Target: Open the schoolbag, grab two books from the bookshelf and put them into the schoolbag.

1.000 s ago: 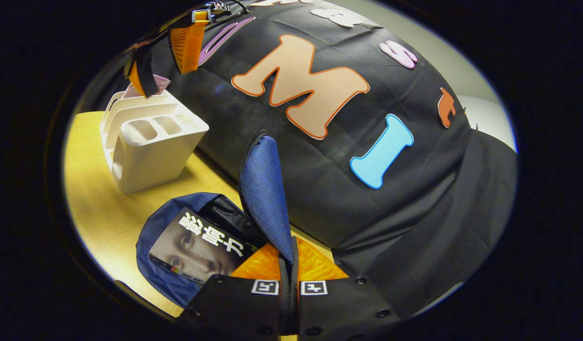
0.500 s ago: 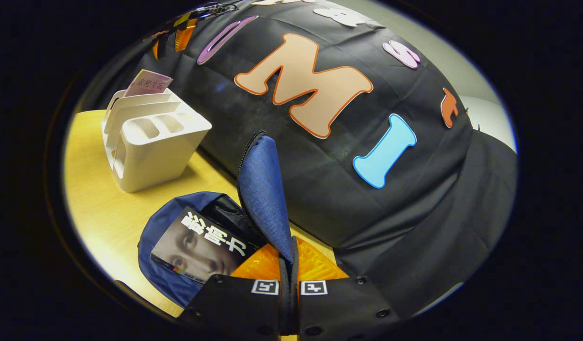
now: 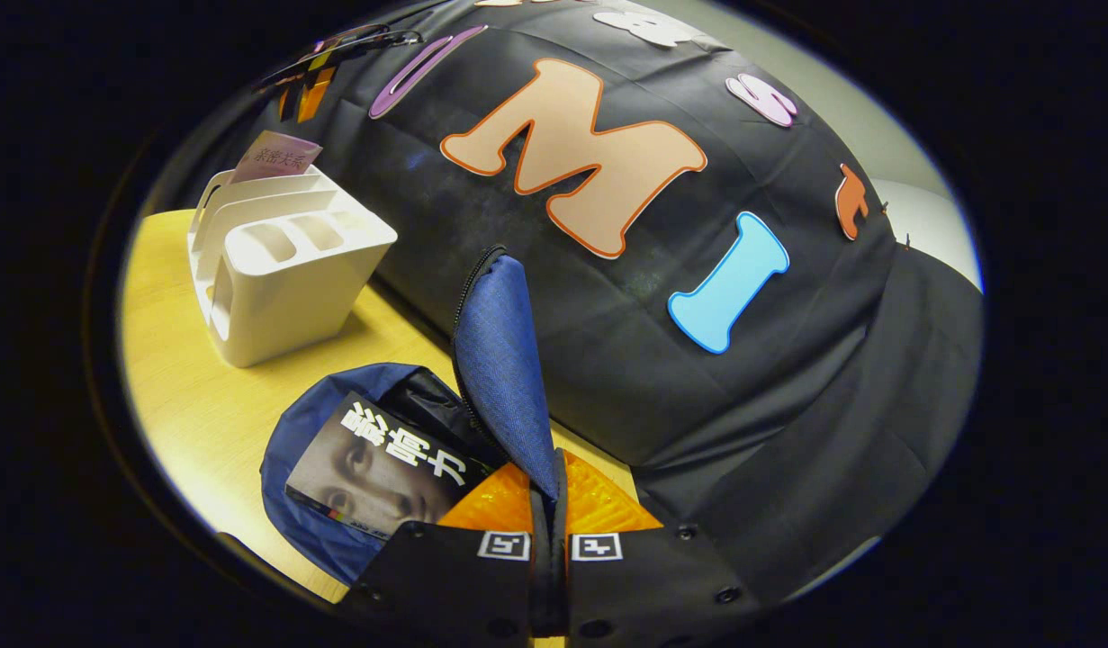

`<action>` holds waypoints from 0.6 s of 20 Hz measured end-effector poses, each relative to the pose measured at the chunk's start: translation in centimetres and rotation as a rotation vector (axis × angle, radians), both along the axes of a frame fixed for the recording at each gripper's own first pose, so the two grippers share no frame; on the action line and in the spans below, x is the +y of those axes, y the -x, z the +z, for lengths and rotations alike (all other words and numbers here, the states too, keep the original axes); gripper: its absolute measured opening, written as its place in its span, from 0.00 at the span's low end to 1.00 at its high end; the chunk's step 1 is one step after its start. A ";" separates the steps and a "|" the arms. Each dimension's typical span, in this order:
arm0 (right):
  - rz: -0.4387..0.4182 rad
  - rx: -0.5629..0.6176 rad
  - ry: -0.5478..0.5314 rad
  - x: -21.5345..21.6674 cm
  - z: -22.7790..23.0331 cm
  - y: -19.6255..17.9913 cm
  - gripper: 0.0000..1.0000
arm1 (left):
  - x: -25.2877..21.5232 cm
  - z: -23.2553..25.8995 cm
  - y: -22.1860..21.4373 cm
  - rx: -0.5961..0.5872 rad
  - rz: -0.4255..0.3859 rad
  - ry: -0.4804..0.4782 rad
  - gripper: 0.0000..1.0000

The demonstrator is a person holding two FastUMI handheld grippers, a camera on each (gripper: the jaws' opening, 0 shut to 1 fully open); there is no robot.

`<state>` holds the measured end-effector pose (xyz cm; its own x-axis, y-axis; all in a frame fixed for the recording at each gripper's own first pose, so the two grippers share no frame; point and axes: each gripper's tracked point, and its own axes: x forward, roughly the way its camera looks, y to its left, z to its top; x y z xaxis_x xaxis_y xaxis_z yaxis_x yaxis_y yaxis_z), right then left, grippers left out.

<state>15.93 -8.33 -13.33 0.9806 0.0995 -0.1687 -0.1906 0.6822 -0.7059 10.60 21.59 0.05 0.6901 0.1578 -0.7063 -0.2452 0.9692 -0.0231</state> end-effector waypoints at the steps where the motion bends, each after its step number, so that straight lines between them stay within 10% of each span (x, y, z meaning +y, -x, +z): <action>1: -0.002 0.000 -0.001 0.0 0.0 -0.1 0.01 | 0.1 -0.7 0.0 0.025 0.007 0.003 0.93; 4: -0.003 0.001 0.001 0.1 0.0 0.0 0.00 | 1.5 -2.5 -0.4 0.089 0.019 0.013 0.86; 9: 0.001 0.003 0.004 0.2 -0.3 0.1 0.00 | 1.9 -4.4 -0.6 0.198 -0.001 -0.011 0.46; 12: -0.001 0.004 0.003 0.2 -0.2 0.2 0.01 | 2.4 -5.5 -0.4 0.280 -0.021 -0.043 0.43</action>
